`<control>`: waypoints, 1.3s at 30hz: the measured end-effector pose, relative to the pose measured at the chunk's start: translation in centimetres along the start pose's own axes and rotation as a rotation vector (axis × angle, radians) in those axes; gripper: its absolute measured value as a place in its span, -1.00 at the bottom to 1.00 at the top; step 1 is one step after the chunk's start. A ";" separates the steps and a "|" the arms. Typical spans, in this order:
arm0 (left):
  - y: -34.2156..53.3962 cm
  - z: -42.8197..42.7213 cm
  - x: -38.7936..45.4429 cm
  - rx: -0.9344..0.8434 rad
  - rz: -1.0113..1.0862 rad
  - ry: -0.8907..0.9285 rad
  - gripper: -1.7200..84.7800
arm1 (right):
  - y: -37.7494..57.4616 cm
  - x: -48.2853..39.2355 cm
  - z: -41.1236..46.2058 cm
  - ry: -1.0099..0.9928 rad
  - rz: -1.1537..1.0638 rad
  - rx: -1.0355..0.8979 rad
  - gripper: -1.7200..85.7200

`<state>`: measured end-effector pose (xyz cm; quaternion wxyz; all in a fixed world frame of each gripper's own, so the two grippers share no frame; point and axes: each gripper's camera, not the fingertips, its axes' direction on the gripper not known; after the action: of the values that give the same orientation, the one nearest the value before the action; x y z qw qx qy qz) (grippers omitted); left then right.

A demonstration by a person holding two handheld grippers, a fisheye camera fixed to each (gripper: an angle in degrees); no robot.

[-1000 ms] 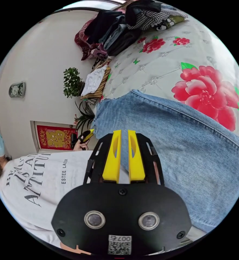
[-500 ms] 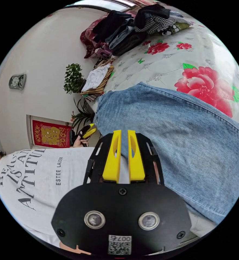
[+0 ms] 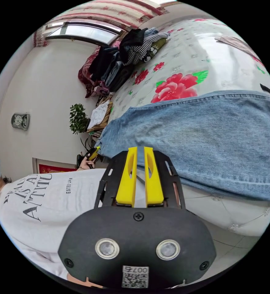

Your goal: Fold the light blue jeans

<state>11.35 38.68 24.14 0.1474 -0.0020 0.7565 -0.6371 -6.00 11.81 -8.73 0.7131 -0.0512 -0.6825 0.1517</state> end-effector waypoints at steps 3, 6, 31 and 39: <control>1.6 -0.1 7.1 0.002 0.224 0.091 -0.87 | 1.5 0.9 -3.4 0.010 0.049 0.073 -0.90; 5.5 2.3 18.1 -0.070 0.591 0.084 -0.88 | 3.2 2.1 -7.2 0.035 0.104 0.162 -0.89; 27.9 31.4 18.7 -0.601 0.769 -0.108 -0.82 | 10.7 12.6 -19.1 0.216 0.711 0.692 -0.71; 27.8 31.2 15.2 -0.463 0.709 -0.210 -0.79 | 1.3 3.4 -19.6 0.444 0.244 0.497 -0.75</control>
<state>9.04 10.98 -10.56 0.4288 0.1603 0.8143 -0.3568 13.30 16.69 -7.07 0.8115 0.0107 -0.4418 0.3824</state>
